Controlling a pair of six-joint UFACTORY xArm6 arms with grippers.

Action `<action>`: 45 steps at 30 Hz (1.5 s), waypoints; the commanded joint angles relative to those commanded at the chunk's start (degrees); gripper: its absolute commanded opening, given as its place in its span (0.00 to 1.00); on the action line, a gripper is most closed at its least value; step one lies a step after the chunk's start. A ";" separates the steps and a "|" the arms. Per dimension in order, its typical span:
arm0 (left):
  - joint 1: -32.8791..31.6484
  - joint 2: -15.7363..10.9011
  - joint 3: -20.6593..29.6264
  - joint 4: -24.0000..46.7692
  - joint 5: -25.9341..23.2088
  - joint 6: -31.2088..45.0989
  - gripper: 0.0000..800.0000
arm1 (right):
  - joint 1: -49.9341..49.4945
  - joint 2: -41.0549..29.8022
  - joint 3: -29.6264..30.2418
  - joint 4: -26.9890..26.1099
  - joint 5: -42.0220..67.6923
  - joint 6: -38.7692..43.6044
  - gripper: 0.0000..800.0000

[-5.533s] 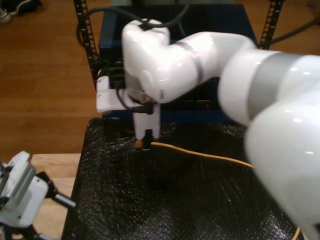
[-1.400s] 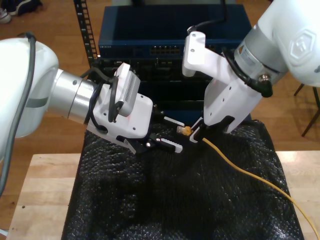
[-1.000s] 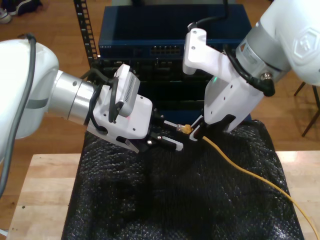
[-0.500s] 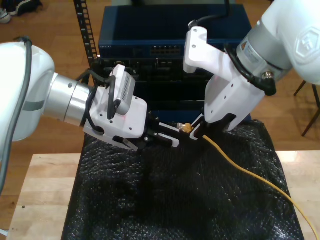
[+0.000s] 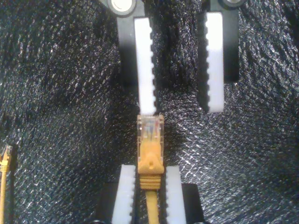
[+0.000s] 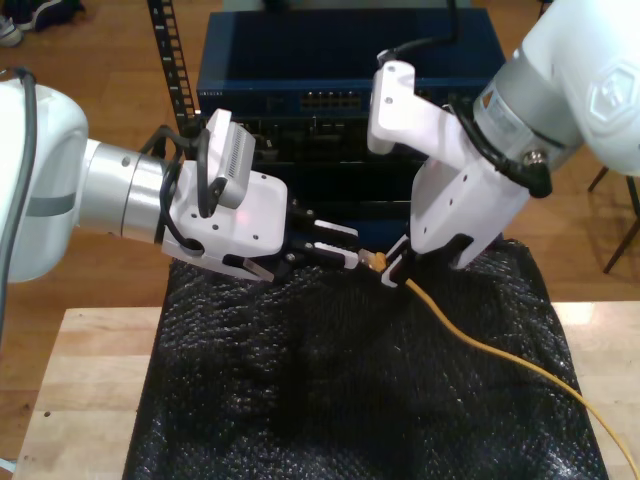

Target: Grab the cable and plug it in

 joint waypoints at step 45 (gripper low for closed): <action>-0.09 0.26 -0.26 0.09 2.81 0.18 0.99 | 0.44 0.44 -1.14 0.26 -0.09 0.09 0.01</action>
